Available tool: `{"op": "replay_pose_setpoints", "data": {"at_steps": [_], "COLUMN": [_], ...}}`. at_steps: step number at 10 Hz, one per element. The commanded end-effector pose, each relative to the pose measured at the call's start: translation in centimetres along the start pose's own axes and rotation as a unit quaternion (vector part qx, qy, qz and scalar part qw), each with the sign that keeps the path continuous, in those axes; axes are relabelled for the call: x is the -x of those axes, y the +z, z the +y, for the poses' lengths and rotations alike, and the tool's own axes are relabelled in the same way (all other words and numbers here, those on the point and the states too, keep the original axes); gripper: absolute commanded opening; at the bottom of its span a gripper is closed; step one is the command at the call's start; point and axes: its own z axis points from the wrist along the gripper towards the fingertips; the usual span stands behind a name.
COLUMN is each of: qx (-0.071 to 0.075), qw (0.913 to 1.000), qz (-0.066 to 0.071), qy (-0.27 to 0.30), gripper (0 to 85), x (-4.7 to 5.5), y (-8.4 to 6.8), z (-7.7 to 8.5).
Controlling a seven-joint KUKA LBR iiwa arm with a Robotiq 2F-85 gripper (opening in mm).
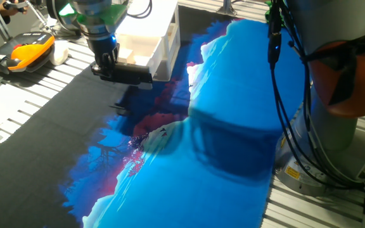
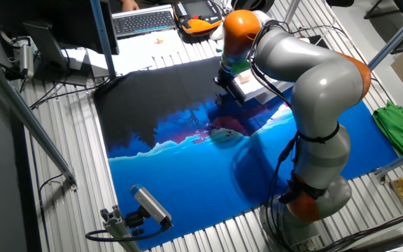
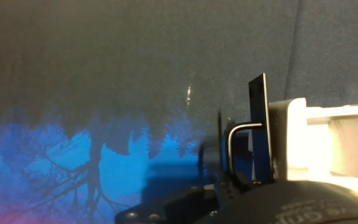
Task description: Grasp the handle and open the drawer
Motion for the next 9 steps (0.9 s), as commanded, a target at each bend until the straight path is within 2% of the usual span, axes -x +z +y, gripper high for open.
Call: {"op": "replay_pose_setpoints", "data": {"at_steps": [1, 9], "qx": [0.000, -0.006], "qw": [1.0000, 1.0000], "qz": [0.000, -0.001], "qy": [0.001, 0.005], "gripper": [0.0, 0.0], "x": [0.0, -0.1], "y": [0.0, 0.1], "z": [0.1, 1.5]}}
